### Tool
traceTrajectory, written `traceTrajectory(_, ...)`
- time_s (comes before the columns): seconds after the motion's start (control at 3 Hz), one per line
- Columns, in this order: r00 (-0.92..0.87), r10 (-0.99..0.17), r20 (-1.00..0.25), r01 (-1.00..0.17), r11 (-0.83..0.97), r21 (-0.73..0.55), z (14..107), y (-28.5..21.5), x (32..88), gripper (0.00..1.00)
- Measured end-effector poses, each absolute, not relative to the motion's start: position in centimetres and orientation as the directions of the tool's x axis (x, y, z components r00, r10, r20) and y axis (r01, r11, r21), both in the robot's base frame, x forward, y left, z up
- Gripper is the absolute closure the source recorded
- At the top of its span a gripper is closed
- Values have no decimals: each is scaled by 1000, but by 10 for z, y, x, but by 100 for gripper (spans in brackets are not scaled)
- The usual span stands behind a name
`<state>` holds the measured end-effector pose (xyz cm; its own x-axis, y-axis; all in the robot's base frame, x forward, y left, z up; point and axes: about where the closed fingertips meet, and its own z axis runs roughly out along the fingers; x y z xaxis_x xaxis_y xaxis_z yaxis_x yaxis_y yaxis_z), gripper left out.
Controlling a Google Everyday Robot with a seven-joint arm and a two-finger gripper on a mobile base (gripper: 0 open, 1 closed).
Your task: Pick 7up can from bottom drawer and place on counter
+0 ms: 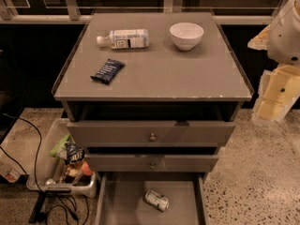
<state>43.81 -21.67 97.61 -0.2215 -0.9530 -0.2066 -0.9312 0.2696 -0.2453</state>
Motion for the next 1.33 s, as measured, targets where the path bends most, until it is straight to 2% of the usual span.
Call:
traceTrajectory(0.67,-223,-947,-232,-921,283,-268,948,-221,431,0)
traceTrajectory(1.33,-210,-913,-348,-914,310,-262,838,-229,428,0)
